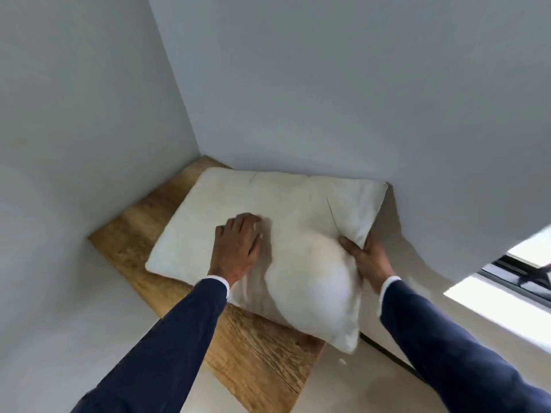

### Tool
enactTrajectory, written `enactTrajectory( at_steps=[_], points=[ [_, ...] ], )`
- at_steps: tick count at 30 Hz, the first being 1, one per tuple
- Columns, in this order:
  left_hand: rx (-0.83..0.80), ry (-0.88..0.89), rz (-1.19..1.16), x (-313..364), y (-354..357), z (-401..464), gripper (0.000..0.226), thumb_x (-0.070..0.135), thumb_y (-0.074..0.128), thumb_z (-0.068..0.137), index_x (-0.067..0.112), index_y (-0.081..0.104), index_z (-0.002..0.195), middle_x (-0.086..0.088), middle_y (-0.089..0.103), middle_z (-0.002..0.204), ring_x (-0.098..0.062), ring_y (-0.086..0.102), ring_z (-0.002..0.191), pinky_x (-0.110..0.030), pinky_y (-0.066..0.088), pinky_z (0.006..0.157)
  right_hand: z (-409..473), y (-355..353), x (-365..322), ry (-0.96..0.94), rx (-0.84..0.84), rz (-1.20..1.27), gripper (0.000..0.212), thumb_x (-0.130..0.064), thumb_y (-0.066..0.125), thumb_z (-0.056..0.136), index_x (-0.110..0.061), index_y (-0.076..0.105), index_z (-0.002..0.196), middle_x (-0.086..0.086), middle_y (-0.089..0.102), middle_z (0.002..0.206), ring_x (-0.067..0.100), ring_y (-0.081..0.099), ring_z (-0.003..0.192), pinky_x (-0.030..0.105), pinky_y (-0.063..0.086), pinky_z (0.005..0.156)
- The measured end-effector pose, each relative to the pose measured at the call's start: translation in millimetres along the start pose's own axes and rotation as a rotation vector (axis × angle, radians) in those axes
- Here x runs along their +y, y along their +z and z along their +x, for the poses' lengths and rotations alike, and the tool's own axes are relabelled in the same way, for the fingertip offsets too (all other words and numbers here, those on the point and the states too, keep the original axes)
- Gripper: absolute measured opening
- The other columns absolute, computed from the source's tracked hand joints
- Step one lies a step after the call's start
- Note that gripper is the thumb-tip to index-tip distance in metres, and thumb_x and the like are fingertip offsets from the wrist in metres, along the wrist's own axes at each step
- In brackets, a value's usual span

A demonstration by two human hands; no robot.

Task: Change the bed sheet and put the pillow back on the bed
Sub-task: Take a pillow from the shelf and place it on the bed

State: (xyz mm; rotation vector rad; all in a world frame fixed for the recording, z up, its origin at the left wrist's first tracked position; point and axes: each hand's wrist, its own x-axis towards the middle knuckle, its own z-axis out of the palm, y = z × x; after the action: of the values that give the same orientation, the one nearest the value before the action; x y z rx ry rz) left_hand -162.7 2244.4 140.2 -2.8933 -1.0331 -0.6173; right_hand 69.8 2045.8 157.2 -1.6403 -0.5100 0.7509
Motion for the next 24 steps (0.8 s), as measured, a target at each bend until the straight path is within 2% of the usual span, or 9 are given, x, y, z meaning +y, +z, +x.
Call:
enactTrajectory(
  at_steps=[2, 5, 9, 12, 14, 17, 19, 22, 24],
  points=[
    [0.063, 0.03, -0.066, 15.6, -5.5, 28.9, 0.045, 0.044, 0.049, 0.096, 0.021, 0.05, 0.135, -0.001, 0.05, 0.142, -0.024, 0.053, 0.122, -0.044, 0.045, 0.092, -21.6, -52.1, -2.2, -0.052, 0.038, -0.039, 0.031, -0.026, 0.078, 0.085, -0.02, 0.064, 0.111, -0.008, 0.074, 0.103, 0.006, 0.071, 0.088, 0.016, 0.054, 0.07],
    [0.016, 0.145, -0.147, 72.8, -10.0, 66.8, 0.06, 0.057, 0.042, 0.092, 0.022, 0.046, 0.142, -0.001, 0.037, 0.156, -0.023, 0.04, 0.141, -0.05, 0.037, 0.108, -71.2, -141.4, 1.8, -0.121, 0.158, -0.079, 0.026, -0.022, 0.08, 0.082, -0.019, 0.065, 0.103, -0.01, 0.077, 0.094, 0.006, 0.07, 0.085, 0.02, 0.055, 0.074],
    [-0.1, 0.415, -0.231, 191.0, -11.4, 92.9, 0.083, 0.077, 0.037, 0.088, 0.023, 0.035, 0.151, 0.001, 0.023, 0.164, -0.019, 0.023, 0.151, -0.054, 0.018, 0.12, -156.2, -249.1, 17.6, -0.13, 0.277, -0.043, 0.033, -0.001, 0.072, 0.084, -0.014, 0.063, 0.114, 0.004, 0.076, 0.106, 0.022, 0.07, 0.097, 0.033, 0.059, 0.083],
    [-0.37, 0.529, -0.304, 303.5, -14.9, 99.8, 0.105, 0.096, 0.029, 0.072, 0.029, 0.032, 0.153, 0.001, 0.041, 0.155, -0.021, 0.04, 0.141, -0.051, 0.03, 0.115, -234.0, -317.2, 26.9, -0.133, 0.374, 0.069, 0.044, -0.001, 0.071, 0.08, -0.012, 0.06, 0.122, 0.006, 0.075, 0.109, 0.023, 0.07, 0.098, 0.033, 0.059, 0.08],
    [-0.521, 0.626, -0.318, 379.8, -14.6, 93.1, 0.113, 0.105, 0.026, 0.059, 0.033, 0.043, 0.144, 0.002, 0.057, 0.139, -0.023, 0.052, 0.128, -0.046, 0.04, 0.105, -287.0, -358.3, 31.3, -0.144, 0.493, 0.132, 0.045, -0.001, 0.069, 0.08, -0.017, 0.061, 0.121, 0.001, 0.076, 0.103, 0.017, 0.071, 0.092, 0.03, 0.059, 0.074],
    [-0.695, 0.715, -0.484, 482.4, -13.7, 59.0, 0.081, 0.096, 0.047, 0.064, 0.037, 0.061, 0.118, 0.011, 0.07, 0.112, -0.01, 0.064, 0.106, -0.041, 0.049, 0.098, -355.2, -417.7, 41.5, -0.17, 0.699, 0.104, 0.044, -0.009, 0.073, 0.083, -0.023, 0.061, 0.122, -0.003, 0.075, 0.105, 0.012, 0.069, 0.093, 0.03, 0.058, 0.077],
    [-0.727, 0.786, -0.593, 544.1, -9.1, 25.0, 0.057, 0.079, 0.059, 0.077, 0.036, 0.065, 0.114, 0.012, 0.072, 0.105, -0.008, 0.066, 0.101, -0.04, 0.052, 0.094, -398.8, -460.2, 52.0, -0.18, 0.812, 0.032, 0.046, -0.022, 0.08, 0.083, -0.024, 0.061, 0.125, 0.007, 0.071, 0.113, 0.021, 0.067, 0.1, 0.04, 0.055, 0.086],
    [-0.681, 0.923, -0.726, 654.3, -9.6, -39.1, 0.055, 0.07, 0.055, 0.081, 0.031, 0.066, 0.118, 0.005, 0.073, 0.106, -0.016, 0.067, 0.103, -0.04, 0.052, 0.092, -483.6, -526.2, 81.5, -0.096, 0.987, -0.065, 0.04, -0.037, 0.078, 0.081, -0.021, 0.06, 0.113, 0.012, 0.069, 0.103, 0.028, 0.067, 0.095, 0.048, 0.054, 0.087],
    [-0.668, 0.999, -0.81, 720.6, -16.4, -76.8, 0.051, 0.065, 0.052, 0.085, 0.027, 0.066, 0.117, 0.004, 0.074, 0.104, -0.018, 0.068, 0.101, -0.041, 0.053, 0.089, -533.3, -559.5, 97.0, -0.054, 1.159, -0.108, 0.036, -0.027, 0.079, 0.084, -0.013, 0.057, 0.109, 0.011, 0.069, 0.096, 0.019, 0.065, 0.088, 0.045, 0.054, 0.084]
  ],
)
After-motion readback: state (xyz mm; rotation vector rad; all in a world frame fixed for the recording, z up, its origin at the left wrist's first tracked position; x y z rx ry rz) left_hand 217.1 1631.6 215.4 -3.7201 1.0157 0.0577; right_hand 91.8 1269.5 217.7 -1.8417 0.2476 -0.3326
